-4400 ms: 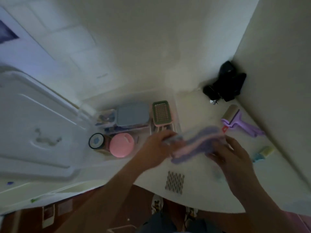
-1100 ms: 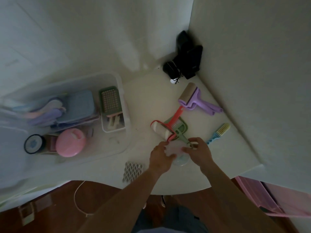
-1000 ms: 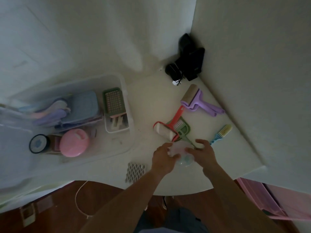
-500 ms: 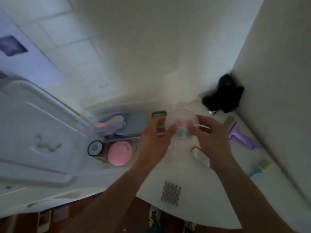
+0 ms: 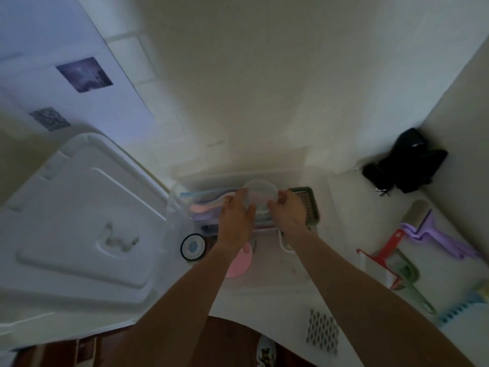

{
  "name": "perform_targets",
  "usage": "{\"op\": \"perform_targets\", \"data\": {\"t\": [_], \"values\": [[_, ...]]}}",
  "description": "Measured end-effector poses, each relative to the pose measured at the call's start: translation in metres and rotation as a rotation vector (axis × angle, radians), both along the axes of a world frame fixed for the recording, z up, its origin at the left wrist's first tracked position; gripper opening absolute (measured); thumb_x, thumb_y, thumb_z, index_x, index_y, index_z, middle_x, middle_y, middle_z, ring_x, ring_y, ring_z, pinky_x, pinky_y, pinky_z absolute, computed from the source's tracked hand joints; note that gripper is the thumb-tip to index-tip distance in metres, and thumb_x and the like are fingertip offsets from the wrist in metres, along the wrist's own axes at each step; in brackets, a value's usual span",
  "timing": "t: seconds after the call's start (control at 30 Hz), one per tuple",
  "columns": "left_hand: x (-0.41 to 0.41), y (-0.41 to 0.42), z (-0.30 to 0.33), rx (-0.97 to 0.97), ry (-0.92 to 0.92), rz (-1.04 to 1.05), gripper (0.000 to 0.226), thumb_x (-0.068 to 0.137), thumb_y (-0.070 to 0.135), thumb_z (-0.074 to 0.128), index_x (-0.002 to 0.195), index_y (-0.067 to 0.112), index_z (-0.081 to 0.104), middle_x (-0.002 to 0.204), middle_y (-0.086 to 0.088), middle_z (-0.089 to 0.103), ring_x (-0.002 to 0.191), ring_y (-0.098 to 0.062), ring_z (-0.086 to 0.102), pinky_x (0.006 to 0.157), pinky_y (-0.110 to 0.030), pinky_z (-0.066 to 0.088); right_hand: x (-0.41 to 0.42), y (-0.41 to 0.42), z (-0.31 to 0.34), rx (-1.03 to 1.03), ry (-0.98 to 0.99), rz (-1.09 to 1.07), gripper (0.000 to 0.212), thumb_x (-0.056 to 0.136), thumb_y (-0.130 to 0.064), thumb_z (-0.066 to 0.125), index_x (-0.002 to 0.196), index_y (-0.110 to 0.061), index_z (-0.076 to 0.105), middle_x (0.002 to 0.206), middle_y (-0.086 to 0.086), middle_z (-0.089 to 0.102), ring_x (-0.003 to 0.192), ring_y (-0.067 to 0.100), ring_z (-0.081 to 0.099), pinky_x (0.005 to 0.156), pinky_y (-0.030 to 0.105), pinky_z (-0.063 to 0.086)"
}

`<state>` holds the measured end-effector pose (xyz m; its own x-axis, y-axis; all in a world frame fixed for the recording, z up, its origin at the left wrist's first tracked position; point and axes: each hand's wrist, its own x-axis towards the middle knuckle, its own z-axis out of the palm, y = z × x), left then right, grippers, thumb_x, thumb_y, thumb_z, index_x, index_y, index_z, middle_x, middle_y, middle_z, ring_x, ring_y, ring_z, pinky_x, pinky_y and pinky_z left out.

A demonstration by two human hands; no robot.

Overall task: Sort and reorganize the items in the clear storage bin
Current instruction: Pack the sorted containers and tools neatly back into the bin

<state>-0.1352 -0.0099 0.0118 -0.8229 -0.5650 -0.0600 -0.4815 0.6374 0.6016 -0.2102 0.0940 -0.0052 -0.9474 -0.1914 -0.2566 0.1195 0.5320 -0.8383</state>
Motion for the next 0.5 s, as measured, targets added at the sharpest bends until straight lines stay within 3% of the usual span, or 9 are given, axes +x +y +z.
{"op": "perform_targets", "data": {"t": [0.13, 0.23, 0.3, 0.37, 0.43, 0.5], "values": [[0.000, 0.003, 0.003, -0.098, -0.078, -0.077, 0.048, 0.100, 0.027, 0.051, 0.147, 0.019, 0.042, 0.129, -0.019, 0.053, 0.105, -0.034, 0.060, 0.087, -0.035, 0.043, 0.007, 0.008, -0.007, -0.063, -0.041, -0.005, 0.037, 0.085, -0.033, 0.065, 0.119, -0.016, 0.062, 0.105, 0.005, 0.071, 0.098, 0.024, 0.067, 0.084, 0.036, 0.053], [0.005, 0.009, 0.002, -0.266, -0.107, -0.098, 0.051, 0.102, 0.036, 0.038, 0.149, 0.017, 0.040, 0.144, -0.018, 0.046, 0.126, -0.037, 0.048, 0.105, -0.043, 0.040, 0.012, 0.027, 0.008, -0.069, 0.001, -0.009, 0.021, 0.084, -0.032, 0.066, 0.099, -0.021, 0.057, 0.091, -0.002, 0.063, 0.085, 0.017, 0.060, 0.075, 0.029, 0.044], [0.000, 0.026, 0.002, -0.485, 0.047, -0.220, 0.050, 0.097, 0.032, 0.037, 0.137, 0.008, 0.055, 0.138, -0.022, 0.054, 0.123, -0.045, 0.050, 0.103, -0.053, 0.041, 0.016, 0.054, 0.022, -0.083, 0.093, -0.044, 0.017, 0.083, -0.027, 0.068, 0.097, -0.023, 0.060, 0.091, -0.005, 0.066, 0.084, 0.014, 0.062, 0.076, 0.027, 0.046], [-0.014, 0.060, 0.006, -0.556, 0.262, -0.380, 0.044, 0.094, 0.025, 0.042, 0.127, 0.003, 0.062, 0.132, -0.020, 0.060, 0.119, -0.045, 0.056, 0.097, -0.053, 0.044, 0.017, 0.089, 0.039, -0.135, 0.169, -0.083, 0.024, 0.083, -0.024, 0.066, 0.107, -0.026, 0.063, 0.098, -0.007, 0.070, 0.089, 0.010, 0.066, 0.081, 0.026, 0.052], [-0.032, 0.110, 0.019, -0.494, 0.260, -0.492, 0.043, 0.101, 0.026, 0.036, 0.131, 0.007, 0.060, 0.143, -0.012, 0.053, 0.131, -0.038, 0.049, 0.105, -0.050, 0.041, 0.016, 0.131, 0.047, -0.196, 0.222, -0.139, 0.026, 0.087, -0.019, 0.065, 0.112, -0.026, 0.063, 0.103, -0.009, 0.070, 0.088, 0.004, 0.067, 0.078, 0.021, 0.055], [-0.050, 0.162, 0.025, -0.256, 0.233, -0.430, 0.044, 0.104, 0.031, 0.037, 0.144, 0.018, 0.048, 0.153, -0.007, 0.042, 0.141, -0.028, 0.037, 0.116, -0.045, 0.031, 0.010, 0.177, 0.050, -0.203, 0.272, -0.226, 0.026, 0.090, -0.015, 0.064, 0.114, -0.024, 0.063, 0.104, -0.008, 0.068, 0.086, 0.002, 0.066, 0.074, 0.016, 0.054]]}}
